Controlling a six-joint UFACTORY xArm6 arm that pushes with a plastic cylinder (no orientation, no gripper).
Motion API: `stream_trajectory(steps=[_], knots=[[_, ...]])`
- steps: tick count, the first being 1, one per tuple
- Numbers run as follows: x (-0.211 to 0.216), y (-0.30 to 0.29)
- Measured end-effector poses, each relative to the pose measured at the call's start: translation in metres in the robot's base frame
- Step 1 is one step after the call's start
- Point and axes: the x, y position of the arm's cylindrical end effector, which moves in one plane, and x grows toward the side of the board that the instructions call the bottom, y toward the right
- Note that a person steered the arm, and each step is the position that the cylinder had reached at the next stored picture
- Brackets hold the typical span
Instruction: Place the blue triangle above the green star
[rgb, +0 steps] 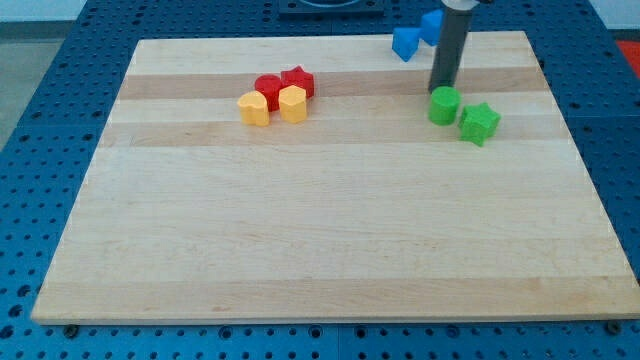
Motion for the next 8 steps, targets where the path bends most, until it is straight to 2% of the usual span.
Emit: stream_trajectory(steps=[1, 3, 5, 6, 8], knots=[[0.026, 0.007], [0.015, 0.007], [-0.043, -0.011], [-0.048, -0.045], [-0.097, -0.144]])
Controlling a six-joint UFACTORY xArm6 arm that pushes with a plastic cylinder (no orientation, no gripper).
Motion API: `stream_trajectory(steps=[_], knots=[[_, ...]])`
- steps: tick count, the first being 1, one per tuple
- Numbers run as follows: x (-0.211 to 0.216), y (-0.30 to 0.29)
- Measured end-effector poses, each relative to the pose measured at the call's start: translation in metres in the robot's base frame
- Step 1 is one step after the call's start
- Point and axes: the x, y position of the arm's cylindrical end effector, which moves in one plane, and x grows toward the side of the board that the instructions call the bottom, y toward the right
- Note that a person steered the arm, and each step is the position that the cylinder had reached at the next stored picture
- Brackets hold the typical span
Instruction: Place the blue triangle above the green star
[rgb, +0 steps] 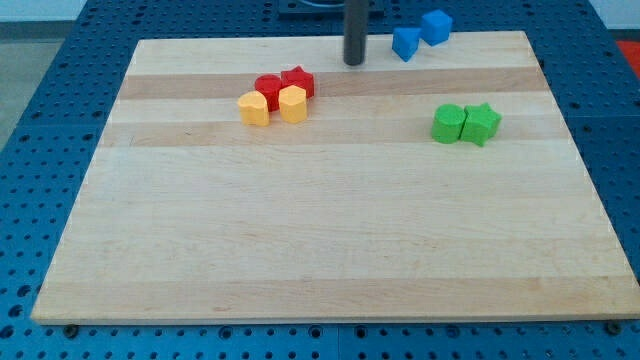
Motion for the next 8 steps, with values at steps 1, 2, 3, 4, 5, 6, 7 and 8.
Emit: stream_trajectory(steps=[1, 2, 3, 4, 5, 6, 7, 8], knots=[[-0.034, -0.025], [-0.039, -0.024], [-0.039, -0.006], [-0.039, 0.02], [-0.038, 0.041], [-0.032, 0.066], [-0.012, 0.09], [0.001, 0.095]])
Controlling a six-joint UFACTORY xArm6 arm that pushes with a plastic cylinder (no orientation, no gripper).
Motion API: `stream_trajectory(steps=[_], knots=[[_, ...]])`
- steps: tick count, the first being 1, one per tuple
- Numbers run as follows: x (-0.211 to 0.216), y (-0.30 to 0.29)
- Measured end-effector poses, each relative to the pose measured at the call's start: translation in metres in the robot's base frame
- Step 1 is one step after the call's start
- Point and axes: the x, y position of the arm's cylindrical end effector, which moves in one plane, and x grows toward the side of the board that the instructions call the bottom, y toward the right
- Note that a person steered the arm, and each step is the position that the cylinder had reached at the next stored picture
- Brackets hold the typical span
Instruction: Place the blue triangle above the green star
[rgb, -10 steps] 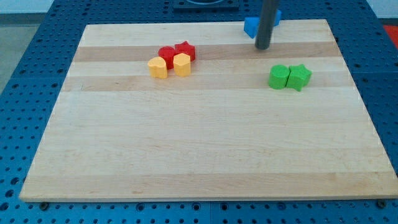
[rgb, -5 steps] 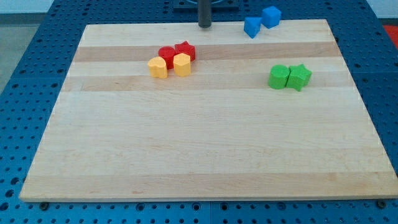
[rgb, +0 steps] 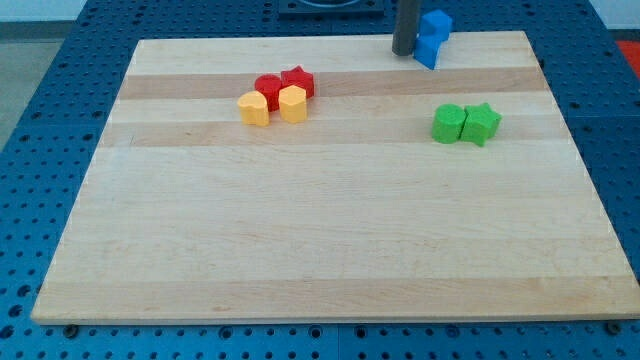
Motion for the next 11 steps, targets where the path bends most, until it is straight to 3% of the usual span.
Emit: stream_trajectory(steps=[2, 5, 6, 8, 10, 11], knots=[[0.037, 0.013], [-0.036, 0.002], [-0.033, 0.023], [0.005, 0.042], [0.069, 0.073], [0.062, 0.081]])
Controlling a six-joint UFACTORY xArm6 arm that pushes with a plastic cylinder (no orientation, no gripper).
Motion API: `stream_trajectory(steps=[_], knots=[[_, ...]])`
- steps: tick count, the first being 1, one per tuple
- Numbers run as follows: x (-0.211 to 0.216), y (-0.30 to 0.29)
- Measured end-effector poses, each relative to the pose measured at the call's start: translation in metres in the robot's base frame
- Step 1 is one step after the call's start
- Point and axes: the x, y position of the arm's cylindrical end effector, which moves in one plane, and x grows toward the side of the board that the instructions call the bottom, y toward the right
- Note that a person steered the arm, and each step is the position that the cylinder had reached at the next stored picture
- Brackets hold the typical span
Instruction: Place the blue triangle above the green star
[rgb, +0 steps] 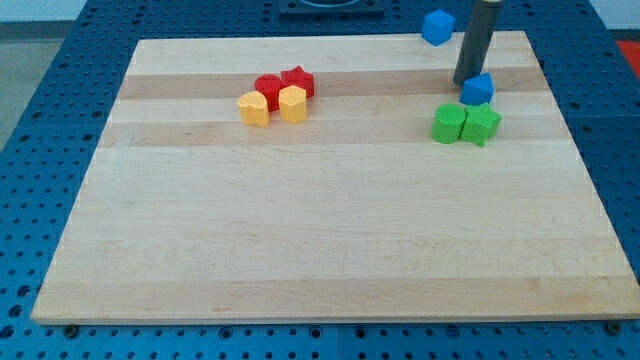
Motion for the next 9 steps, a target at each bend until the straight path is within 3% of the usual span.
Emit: stream_trajectory(steps=[4, 9], knots=[[0.014, 0.04], [0.031, 0.006]])
